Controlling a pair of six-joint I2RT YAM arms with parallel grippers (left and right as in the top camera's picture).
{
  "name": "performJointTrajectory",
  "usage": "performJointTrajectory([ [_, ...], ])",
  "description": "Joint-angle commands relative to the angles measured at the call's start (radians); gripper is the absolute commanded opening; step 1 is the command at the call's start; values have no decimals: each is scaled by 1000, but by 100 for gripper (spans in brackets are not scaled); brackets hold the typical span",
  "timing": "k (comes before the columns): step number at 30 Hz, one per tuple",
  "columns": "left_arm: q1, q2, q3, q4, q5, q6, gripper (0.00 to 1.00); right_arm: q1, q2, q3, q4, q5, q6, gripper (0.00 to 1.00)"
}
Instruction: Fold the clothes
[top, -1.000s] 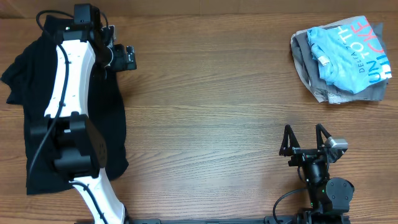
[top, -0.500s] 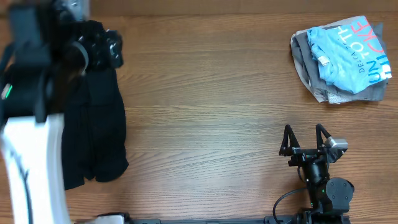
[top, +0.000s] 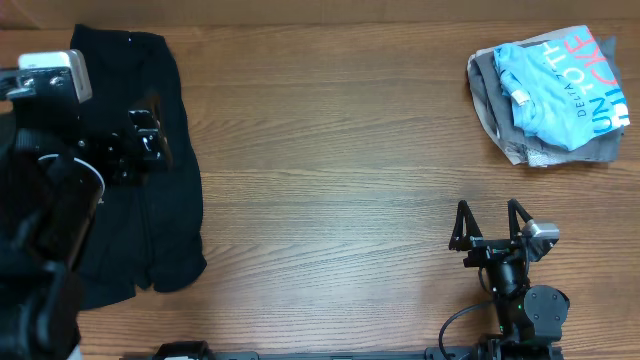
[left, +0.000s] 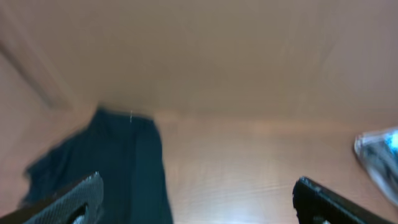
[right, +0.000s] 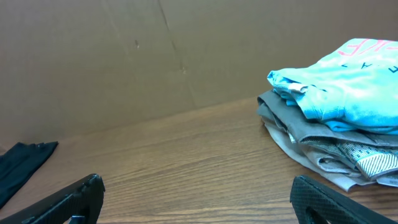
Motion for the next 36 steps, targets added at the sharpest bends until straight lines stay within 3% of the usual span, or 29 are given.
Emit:
performJointTrajectory([
  [1, 2, -116, -199, 187, 62, 3, 100, 2, -10, -11, 4, 9, 4, 100],
  [6, 2, -299, -591, 557, 127, 3, 100, 2, -10, -11, 4, 9, 4, 100],
  [18, 2, -676, -1353, 1144, 154, -28, 100, 2, -10, -11, 4, 9, 4, 100],
  [26, 2, -863, -1638, 1344, 154, -35, 100, 2, -10, -11, 4, 9, 4, 100],
  [36, 2, -963, -1784, 1469, 153, -80, 100, 2, -10, -11, 4, 8, 4, 100],
])
